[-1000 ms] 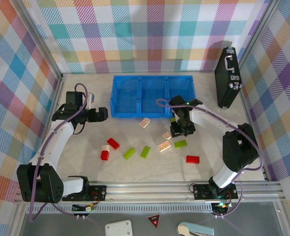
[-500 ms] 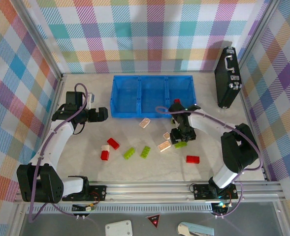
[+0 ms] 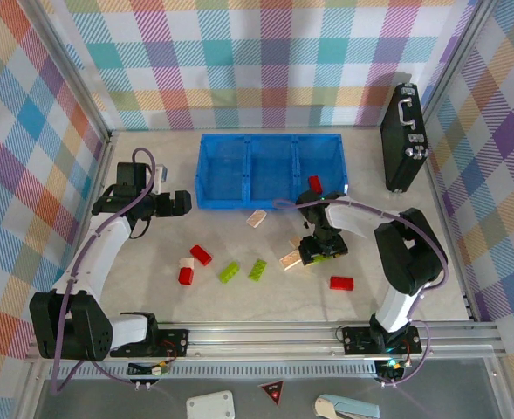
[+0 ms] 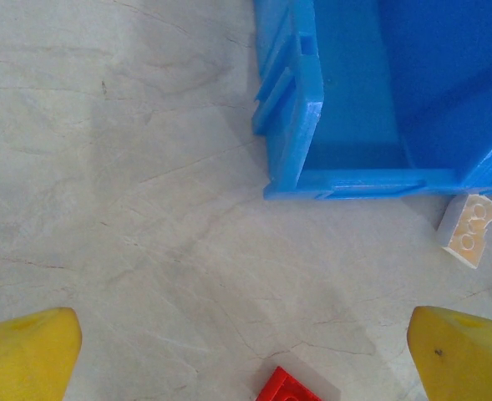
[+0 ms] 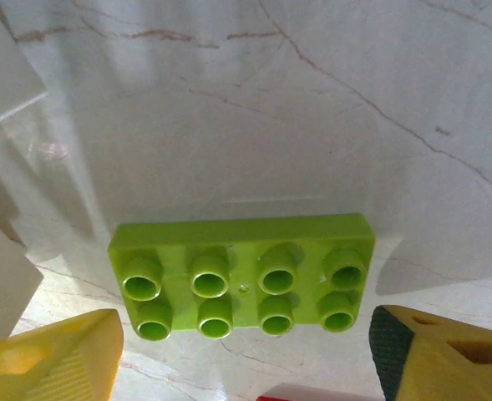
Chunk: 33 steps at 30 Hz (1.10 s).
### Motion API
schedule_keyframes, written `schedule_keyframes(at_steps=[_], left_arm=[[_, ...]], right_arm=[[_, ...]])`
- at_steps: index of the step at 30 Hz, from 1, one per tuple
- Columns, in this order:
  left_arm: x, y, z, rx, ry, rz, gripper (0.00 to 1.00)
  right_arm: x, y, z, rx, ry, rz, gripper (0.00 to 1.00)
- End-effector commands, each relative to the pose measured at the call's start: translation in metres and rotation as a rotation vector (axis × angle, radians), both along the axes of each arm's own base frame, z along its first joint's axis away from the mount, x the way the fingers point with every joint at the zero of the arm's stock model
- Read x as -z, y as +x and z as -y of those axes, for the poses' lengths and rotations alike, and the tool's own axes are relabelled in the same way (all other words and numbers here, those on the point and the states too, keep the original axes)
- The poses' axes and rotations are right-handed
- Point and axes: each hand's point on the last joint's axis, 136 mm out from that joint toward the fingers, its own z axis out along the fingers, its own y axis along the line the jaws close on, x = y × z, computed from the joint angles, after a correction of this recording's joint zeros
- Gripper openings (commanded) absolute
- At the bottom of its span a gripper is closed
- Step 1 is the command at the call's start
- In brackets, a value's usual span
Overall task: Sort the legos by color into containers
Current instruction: Pick up the lego from the bottom-center of the table.
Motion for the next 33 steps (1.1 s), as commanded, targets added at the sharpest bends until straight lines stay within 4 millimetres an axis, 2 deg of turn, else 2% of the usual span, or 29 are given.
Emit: schedule_keyframes(at_steps=[1, 18, 27, 33], left_arm=[[-0.007, -0.004, -0.004, 0.003, 0.013, 0.012, 1.00], [-0.008, -0.004, -0.004, 0.001, 0.015, 0.015, 1.00], [-0.007, -0.004, -0.004, 0.002, 0.015, 0.013, 1.00], [-0.007, -0.004, -0.004, 0.003, 0.014, 0.015, 1.00]], right_arm=[[0.004, 0.003, -0.005, -0.023, 0.001, -0.006, 0.77], [0.007, 0.000, -0.002, -0.020, -0.009, -0.022, 0.67], [-0.008, 0.002, -0.003, -0.011, 0.006, 0.010, 0.63], [-0.025, 0.005, -0.005, -0.008, 0.023, 0.037, 0.62]])
